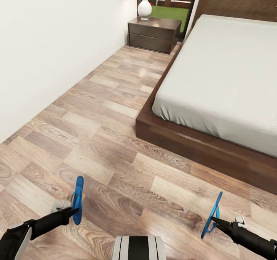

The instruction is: In the bedroom, move the book from the bed onto either nightstand, and place the two sandals side by side next to the bed.

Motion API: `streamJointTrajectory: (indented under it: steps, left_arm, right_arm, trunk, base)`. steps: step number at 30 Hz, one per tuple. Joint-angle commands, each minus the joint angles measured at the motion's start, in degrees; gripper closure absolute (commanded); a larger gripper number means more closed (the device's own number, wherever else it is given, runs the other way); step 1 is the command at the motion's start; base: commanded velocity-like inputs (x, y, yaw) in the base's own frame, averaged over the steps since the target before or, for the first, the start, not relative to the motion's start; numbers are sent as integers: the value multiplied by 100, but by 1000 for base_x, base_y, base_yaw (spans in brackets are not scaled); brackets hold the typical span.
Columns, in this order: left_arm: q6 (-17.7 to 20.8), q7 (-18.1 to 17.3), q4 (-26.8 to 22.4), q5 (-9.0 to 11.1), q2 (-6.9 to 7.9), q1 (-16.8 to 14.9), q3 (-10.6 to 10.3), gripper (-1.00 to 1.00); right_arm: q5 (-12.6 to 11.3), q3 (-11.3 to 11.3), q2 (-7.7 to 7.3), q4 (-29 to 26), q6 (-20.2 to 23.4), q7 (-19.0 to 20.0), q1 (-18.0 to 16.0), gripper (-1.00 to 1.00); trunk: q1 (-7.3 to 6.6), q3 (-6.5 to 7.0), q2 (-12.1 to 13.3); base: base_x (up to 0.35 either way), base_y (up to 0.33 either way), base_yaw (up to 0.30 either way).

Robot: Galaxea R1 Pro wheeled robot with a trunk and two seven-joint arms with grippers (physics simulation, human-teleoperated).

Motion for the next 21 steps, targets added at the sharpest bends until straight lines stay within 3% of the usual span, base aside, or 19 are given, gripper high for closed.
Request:
streamJointTrajectory:
  steps: [1, 4, 7, 9, 21]
  left_arm:
    - [39, -38, 124, 5, 3, -3, 13, 100]
    - [-60, -50, 393, 6, -4, -3, 13, 100]
    - [-495, -61, 704, -4, -13, -3, 6, 100]
    - [-573, -60, 754, -7, -16, -3, 5, 100]
    - [-623, -144, 1112, -21, -46, -3, -14, 100]
  right_arm:
    - [-13, 0, 0, 6, -65, 14, -1, 100]
    - [-13, 0, 7, 59, -339, 11, 1, 100]
    - [-13, 0, 9, 434, -768, 9, 0, 100]
    - [-13, 0, 11, 524, -915, 9, 2, 100]
    - [-13, 3, 60, 680, -1155, -1, 1, 100]
  trunk:
    - [-3, 20, 0]
    - [-11, 86, 4]
    - [-19, 152, 8]
    - [-24, 197, 11]
    - [-55, 463, 27]
  base:
    - [0, 0, 0]
    - [0, 0, 0]
    - [0, 0, 0]
    - [0, 0, 0]
    - [0, 0, 0]
